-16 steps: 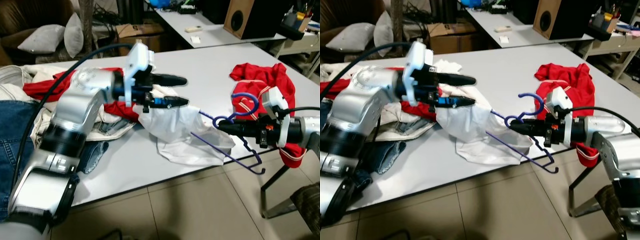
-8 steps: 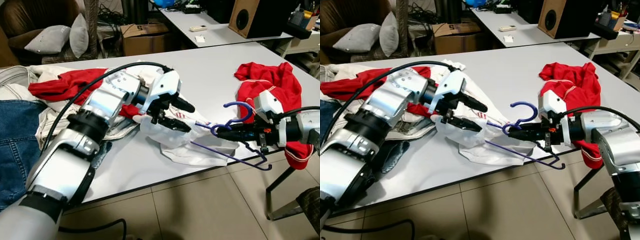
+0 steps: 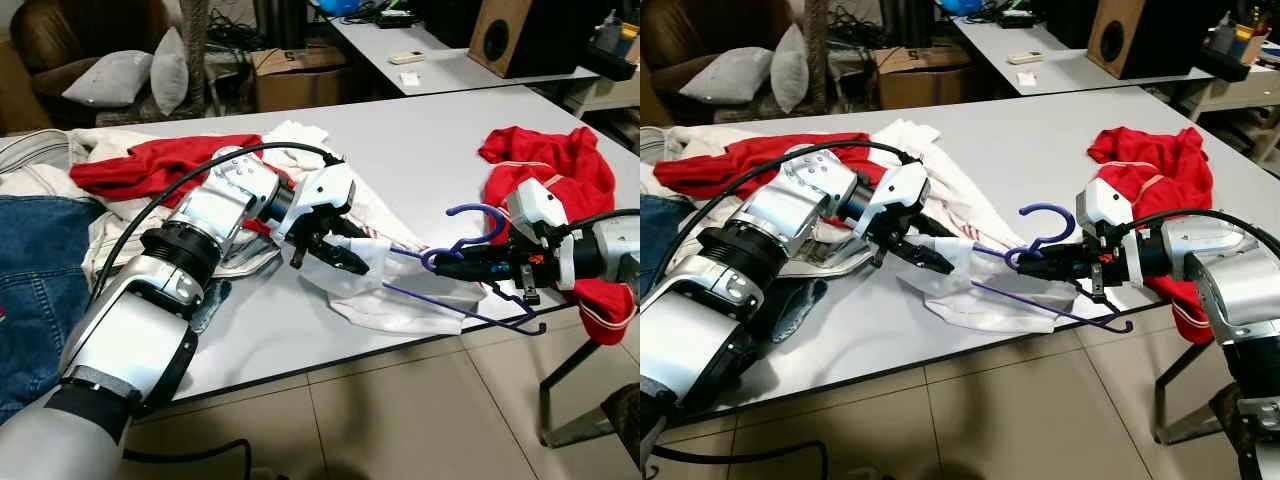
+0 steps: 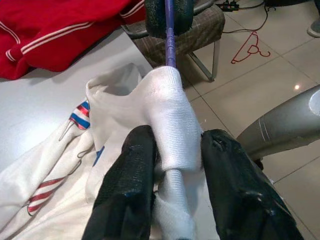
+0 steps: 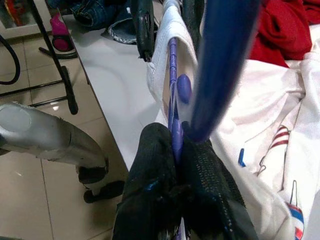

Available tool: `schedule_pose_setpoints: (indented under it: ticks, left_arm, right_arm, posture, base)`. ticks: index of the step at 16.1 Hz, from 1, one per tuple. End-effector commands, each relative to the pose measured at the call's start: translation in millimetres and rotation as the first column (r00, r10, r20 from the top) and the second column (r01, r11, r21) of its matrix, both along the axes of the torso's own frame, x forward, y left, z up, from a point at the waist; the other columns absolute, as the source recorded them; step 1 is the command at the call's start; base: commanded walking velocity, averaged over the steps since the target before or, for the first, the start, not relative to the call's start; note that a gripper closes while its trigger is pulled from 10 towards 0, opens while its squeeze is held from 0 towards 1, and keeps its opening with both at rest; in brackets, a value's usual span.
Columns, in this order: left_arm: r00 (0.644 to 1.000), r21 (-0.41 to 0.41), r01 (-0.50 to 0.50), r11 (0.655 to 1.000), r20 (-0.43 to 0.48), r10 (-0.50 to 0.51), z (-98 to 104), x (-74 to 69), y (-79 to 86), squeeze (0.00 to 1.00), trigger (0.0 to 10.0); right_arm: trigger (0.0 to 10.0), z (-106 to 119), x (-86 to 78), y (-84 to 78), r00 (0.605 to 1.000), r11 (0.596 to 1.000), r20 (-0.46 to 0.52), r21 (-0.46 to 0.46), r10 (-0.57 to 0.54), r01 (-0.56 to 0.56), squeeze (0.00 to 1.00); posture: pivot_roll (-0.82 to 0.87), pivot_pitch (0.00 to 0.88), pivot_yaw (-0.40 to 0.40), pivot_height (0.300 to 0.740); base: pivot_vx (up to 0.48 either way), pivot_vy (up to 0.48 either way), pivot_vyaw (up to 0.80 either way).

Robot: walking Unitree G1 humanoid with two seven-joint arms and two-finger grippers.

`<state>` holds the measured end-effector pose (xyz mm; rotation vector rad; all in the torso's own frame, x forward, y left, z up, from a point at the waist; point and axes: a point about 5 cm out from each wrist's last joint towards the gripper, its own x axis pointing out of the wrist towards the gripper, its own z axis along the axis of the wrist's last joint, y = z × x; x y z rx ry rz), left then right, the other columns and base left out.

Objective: Hang hanger

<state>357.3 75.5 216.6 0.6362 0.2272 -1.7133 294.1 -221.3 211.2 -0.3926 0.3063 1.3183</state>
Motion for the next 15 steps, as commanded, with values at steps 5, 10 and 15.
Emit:
schedule_pose_setpoints:
  ticks: [5, 10, 15]
  left_arm:
    - [0.999, -0.002, -0.005, 1.000, 0.035, 0.005, 9.7, 4.1, -3.1, 0.00, 0.0]
    - [1.000, -0.022, -0.003, 1.000, 0.022, 0.003, 8.1, 3.6, -3.0, 0.00, 0.0]
    - [0.994, -0.110, -0.105, 0.988, -0.020, 0.103, -0.6, 5.9, 8.0, 0.00, 0.0]
  right_arm:
    - [10.0, 6.2, 3.2, 0.9, 0.999, 0.999, 0.027, -0.023, 0.024, -0.023, 0.00]
    - [10.0, 5.6, 3.9, -0.1, 1.000, 1.000, 0.012, -0.024, 0.017, -0.017, 0.03]
    - [10.0, 22.2, 11.5, -10.5, 0.986, 0.986, 0.081, 0.097, -0.143, 0.135, 1.00]
  posture:
    - [-0.06, 0.000, 0.040, 0.740]
    - [-0.06, 0.000, 0.042, 0.740]
    - [-0.06, 0.000, 0.055, 0.740]
  base:
    - [0.000, 0.000, 0.00]
    - [0.000, 0.000, 0.00]
    - [0.000, 0.000, 0.00]
